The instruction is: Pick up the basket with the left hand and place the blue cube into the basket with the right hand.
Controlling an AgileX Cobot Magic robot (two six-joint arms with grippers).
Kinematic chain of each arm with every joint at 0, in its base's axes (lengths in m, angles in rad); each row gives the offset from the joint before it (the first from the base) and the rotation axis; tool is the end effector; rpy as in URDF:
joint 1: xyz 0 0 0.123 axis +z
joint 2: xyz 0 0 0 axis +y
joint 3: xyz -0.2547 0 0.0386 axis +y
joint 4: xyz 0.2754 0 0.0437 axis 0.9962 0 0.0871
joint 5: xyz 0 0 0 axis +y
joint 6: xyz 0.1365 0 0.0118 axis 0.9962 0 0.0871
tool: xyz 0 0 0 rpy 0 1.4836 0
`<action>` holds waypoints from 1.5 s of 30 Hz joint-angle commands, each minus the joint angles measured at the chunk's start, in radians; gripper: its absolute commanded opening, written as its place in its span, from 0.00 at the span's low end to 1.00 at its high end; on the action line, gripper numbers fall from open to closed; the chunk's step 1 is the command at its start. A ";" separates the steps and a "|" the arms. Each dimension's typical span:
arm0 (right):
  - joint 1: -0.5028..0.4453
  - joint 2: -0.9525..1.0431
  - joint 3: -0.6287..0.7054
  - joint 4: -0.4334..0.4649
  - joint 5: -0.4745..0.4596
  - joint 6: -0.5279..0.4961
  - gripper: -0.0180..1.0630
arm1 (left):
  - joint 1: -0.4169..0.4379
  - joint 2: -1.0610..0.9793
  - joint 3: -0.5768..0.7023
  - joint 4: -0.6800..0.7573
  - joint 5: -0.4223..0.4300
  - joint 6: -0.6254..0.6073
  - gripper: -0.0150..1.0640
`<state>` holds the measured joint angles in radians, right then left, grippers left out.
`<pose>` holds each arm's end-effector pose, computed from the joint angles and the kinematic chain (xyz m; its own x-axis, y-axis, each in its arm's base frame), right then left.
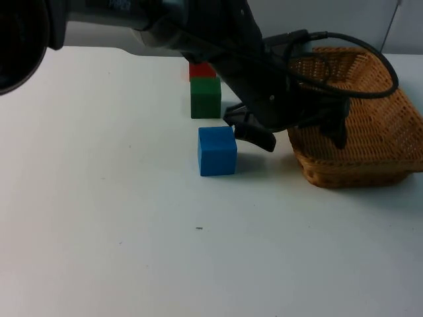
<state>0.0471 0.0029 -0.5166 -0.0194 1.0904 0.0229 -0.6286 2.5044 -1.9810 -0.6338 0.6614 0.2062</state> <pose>0.0847 0.0016 0.2712 -0.4700 -0.0082 -0.8826 -0.0254 0.9997 0.0042 0.4214 -0.3681 0.0365 -0.8669 0.2686 -0.4200 0.4586 0.7600 -0.4605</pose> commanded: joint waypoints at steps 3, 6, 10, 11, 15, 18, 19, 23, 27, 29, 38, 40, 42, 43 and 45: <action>-0.005 -0.003 0.008 -0.008 -0.011 0.005 0.98 | -0.008 -0.001 -0.009 -0.010 -0.001 -0.008 0.92; -0.005 -0.003 0.008 -0.008 -0.011 0.005 0.98 | -0.008 -0.001 -0.009 -0.010 0.003 -0.018 0.90; -0.005 -0.003 0.008 -0.008 -0.011 0.005 0.98 | -0.008 -0.001 -0.009 -0.010 0.010 -0.032 0.86; -0.005 -0.003 0.008 -0.008 -0.011 0.005 0.98 | -0.008 -0.001 -0.009 -0.010 0.010 -0.032 0.86; -0.005 -0.003 0.008 -0.008 -0.011 0.005 0.98 | -0.008 -0.001 -0.009 -0.010 0.025 -0.032 0.86; -0.005 -0.003 0.008 -0.008 -0.011 0.005 0.98 | -0.008 -0.001 -0.009 -0.015 0.029 -0.033 0.86; -0.005 -0.003 0.008 -0.008 -0.011 0.005 0.98 | -0.008 -0.001 -0.009 -0.015 0.029 -0.033 0.86; -0.005 -0.003 0.008 -0.008 -0.011 0.005 0.98 | -0.008 -0.001 -0.009 -0.019 0.029 -0.033 0.85; -0.005 -0.003 0.008 -0.008 -0.011 0.005 0.98 | -0.008 -0.001 -0.009 -0.028 0.025 -0.033 0.85; -0.005 -0.003 0.008 -0.008 -0.011 0.005 0.98 | -0.012 -0.001 -0.009 -0.027 0.023 -0.033 0.85; -0.005 -0.003 0.008 -0.008 -0.011 0.005 0.98 | -0.026 -0.001 -0.009 -0.016 0.003 -0.033 0.82; -0.005 -0.003 0.008 -0.008 -0.011 0.005 0.98 | -0.026 -0.001 -0.009 -0.015 0.003 -0.034 0.82; -0.005 -0.003 0.008 -0.008 -0.011 0.005 0.98 | -0.026 -0.001 -0.009 -0.015 0.003 -0.054 0.82; -0.005 -0.003 0.008 -0.008 -0.011 0.005 0.98 | -0.026 -0.001 -0.009 -0.015 0.003 -0.057 0.82; -0.005 -0.003 0.008 -0.008 -0.011 0.005 0.98 | -0.026 -0.001 -0.009 -0.015 0.005 -0.057 0.82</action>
<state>0.0471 0.0029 -0.5166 -0.0194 1.0904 0.0253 -0.6491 2.5044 -1.9810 -0.6498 0.6713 0.1578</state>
